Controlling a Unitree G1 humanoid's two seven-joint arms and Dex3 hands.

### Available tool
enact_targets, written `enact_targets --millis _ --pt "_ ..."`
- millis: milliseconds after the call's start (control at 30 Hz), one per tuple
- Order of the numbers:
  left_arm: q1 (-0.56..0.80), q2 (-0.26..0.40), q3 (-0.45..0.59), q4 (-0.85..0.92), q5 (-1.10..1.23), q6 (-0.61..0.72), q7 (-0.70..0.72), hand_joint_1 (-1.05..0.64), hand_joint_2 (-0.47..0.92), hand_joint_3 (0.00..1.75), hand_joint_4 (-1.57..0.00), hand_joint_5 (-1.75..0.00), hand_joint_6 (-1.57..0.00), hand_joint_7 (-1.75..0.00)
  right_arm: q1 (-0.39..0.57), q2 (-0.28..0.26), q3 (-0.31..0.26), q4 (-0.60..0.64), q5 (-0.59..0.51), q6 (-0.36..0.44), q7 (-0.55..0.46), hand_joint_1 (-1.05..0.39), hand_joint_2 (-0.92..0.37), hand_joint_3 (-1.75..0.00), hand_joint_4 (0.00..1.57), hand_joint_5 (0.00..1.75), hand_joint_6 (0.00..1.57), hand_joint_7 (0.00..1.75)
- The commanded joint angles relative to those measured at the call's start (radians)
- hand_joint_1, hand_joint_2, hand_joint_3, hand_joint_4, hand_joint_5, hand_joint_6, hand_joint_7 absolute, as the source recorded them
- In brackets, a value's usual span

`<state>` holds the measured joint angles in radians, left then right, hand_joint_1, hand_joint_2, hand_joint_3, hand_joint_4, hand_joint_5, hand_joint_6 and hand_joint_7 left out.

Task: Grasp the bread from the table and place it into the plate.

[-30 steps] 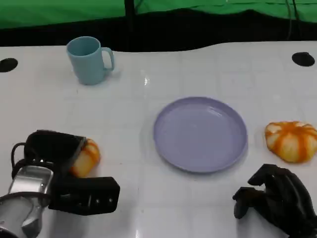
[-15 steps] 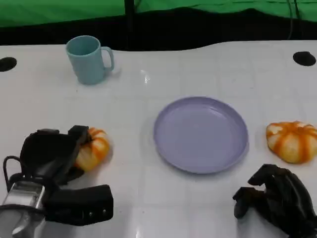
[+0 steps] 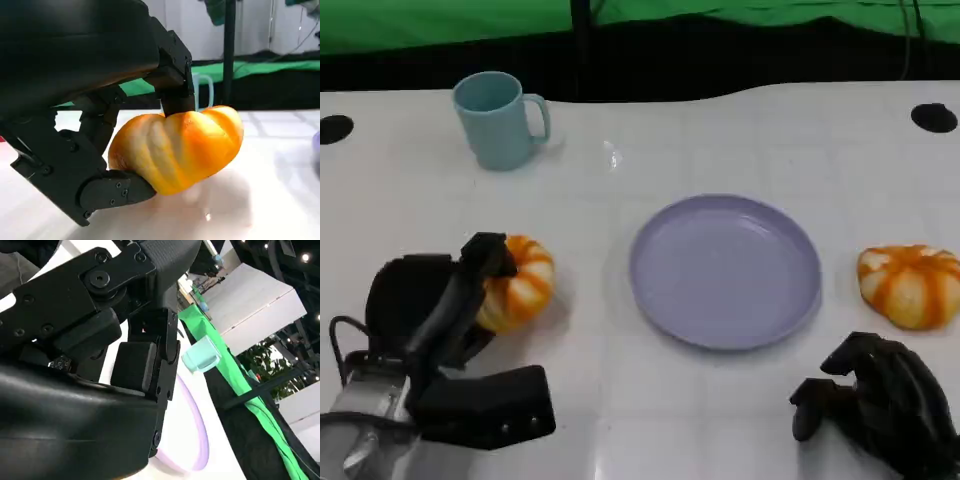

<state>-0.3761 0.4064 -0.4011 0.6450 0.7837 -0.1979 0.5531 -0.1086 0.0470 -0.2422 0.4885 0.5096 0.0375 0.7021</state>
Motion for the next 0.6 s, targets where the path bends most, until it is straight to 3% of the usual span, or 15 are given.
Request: enact_targets --millis 33,200,467,600 --pt "-0.003 -0.003 0.03 -0.06 -0.038 -0.031 -0.014 -0.26 0.53 0.98 -0.83 -1.75 -0.55 -1.68 0.0 -0.015 -0.003 0.001 0.0 -0.009 -0.002 -1.05 -0.77 0.0 1.52 0.81 1.57 0.34" --pt "-0.005 -0.004 0.036 -0.088 -0.041 -0.052 -0.016 -0.26 0.53 0.96 -0.82 -1.75 -0.52 -1.7 -0.001 -0.017 -0.001 0.002 -0.003 -0.008 0.0 -1.05 -0.78 -0.01 1.51 0.81 1.57 0.34" --pt "-0.057 -0.039 0.049 -0.13 -0.068 -0.088 -0.066 -0.24 0.68 0.63 -0.8 -1.75 -0.72 -1.31 0.003 -0.01 -0.004 0.006 -0.001 -0.022 0.002 -1.05 -0.77 0.0 1.51 0.81 1.57 0.32" --pt "-0.097 -0.067 0.031 -0.103 -0.056 -0.122 -0.057 -0.26 0.67 0.65 -0.83 -1.75 -0.76 -1.33 0.003 -0.012 -0.002 0.003 -0.001 -0.015 -0.004 -1.05 -0.78 0.0 1.51 0.81 1.57 0.32"
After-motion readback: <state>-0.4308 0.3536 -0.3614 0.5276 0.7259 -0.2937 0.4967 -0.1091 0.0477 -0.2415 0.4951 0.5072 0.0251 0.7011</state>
